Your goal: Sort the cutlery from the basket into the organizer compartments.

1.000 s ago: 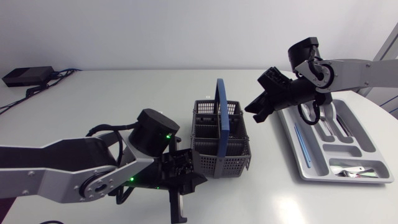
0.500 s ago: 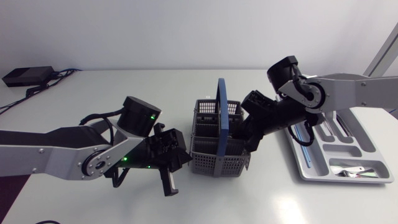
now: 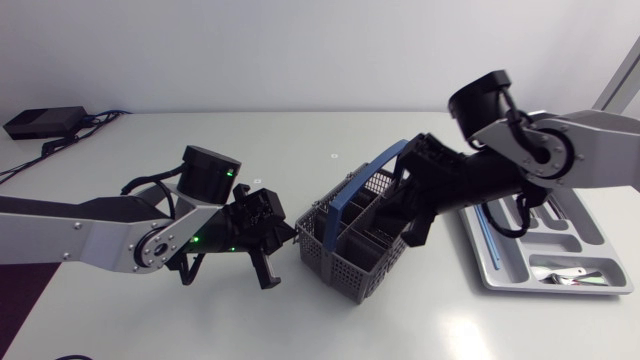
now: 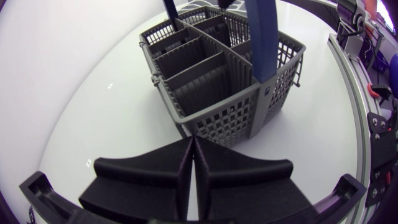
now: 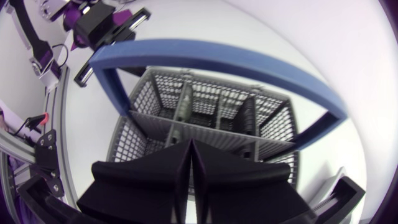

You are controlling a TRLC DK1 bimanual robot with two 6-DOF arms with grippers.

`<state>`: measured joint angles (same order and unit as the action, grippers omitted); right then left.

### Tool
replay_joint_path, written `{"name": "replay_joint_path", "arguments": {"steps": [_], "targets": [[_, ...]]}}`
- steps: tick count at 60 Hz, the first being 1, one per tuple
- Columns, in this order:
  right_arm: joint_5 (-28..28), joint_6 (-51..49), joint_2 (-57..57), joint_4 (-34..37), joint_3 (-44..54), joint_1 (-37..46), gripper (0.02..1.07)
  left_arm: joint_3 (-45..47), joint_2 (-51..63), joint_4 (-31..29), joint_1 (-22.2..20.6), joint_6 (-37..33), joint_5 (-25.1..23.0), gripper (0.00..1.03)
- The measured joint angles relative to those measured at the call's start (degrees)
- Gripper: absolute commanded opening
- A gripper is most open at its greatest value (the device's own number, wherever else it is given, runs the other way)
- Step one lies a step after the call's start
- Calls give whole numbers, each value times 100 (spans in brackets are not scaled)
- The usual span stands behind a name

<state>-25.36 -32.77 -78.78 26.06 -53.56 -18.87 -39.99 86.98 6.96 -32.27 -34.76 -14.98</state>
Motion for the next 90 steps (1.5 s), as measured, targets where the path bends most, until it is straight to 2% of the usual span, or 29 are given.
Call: {"name": "replay_joint_path", "arguments": {"steps": [11,18,25,36,45,63,90], "targets": [[415,153,129,-763,-13,1012,8,63,-291,-61,-240,4,-2,4],[396,153,-389,-1025,-81,1624,8,63,-334,-90,-542,22,-24,4],[184,151,-1038,-1209,-138,1998,8,61,-319,-92,-656,22,-22,4],[-92,149,-1725,-1305,-391,2131,8,61,-77,-87,-664,24,-22,4],[-352,127,-1698,-1126,-385,2050,8,59,85,-61,-632,24,-22,4],[-275,13,-973,-409,-83,1578,8,-9,258,105,-31,46,-31,4],[-293,48,-879,-50,-48,743,8,-282,627,496,1010,155,116,4]]}}
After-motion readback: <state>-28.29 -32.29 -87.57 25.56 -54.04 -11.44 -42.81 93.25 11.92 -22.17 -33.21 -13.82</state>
